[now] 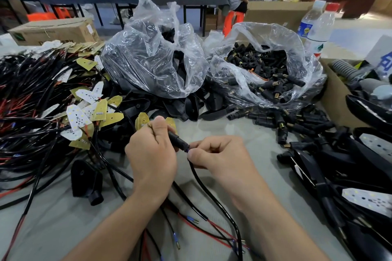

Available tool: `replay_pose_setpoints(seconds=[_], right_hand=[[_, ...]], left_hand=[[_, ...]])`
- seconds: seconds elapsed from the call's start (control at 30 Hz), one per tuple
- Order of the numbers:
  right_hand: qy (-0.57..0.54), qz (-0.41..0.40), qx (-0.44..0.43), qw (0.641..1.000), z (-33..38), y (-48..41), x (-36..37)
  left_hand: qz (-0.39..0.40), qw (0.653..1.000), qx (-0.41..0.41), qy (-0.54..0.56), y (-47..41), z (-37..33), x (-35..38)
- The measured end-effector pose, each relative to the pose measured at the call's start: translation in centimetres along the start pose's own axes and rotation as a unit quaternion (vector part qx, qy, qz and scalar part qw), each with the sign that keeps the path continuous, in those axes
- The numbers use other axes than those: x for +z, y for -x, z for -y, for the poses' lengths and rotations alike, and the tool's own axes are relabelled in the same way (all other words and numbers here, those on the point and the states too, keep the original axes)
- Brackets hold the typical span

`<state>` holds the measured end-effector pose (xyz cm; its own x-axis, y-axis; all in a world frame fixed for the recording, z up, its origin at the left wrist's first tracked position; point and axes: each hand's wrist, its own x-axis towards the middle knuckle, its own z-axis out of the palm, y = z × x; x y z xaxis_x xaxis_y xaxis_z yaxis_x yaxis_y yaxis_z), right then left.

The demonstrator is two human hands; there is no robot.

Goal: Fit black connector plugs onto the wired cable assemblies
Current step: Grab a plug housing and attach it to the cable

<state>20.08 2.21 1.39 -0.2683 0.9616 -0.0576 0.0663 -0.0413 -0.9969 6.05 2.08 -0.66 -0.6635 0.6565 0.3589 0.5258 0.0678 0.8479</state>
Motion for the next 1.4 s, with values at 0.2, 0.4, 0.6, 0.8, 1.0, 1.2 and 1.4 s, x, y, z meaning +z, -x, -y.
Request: replay_pose_setpoints(seconds=[0.2,0.4,0.6,0.8,1.0,1.2,1.4], right_hand=[[-0.025,-0.039,-0.02,0.999,0.1,0.1,0.1],[-0.235,0.106,0.083,0.963,0.8,-0.2,-1.1],[-0.161,0.047,0.032,0.985,0.3,-0.2,-0.7],[-0.024,-0.055,-0.061,0.996,0.1,0.3,0.4],[0.045,-0.075,-0.086,0.992,0.2,0.5,-0.3],[0.189,-0.113,-0.144,0.965,-0.5,0.6,0.8],[0.058,-0.076,-0.021,0.995,-0.5,0.0,0.5]], left_hand=[[0.042,0.998,-0.043,0.033,0.0,-0.1,0.1],[0.033,0.995,-0.058,0.068,0.0,-0.2,0.2],[0.044,0.992,-0.081,0.091,-0.1,-0.2,0.3],[0.051,0.985,-0.117,0.117,0.1,0.1,0.3],[0.059,0.951,-0.234,0.191,0.0,-0.6,0.4],[0.05,0.981,-0.143,0.12,0.0,-0.4,0.1],[0.046,0.991,-0.093,0.079,0.1,-0.4,0.0]])
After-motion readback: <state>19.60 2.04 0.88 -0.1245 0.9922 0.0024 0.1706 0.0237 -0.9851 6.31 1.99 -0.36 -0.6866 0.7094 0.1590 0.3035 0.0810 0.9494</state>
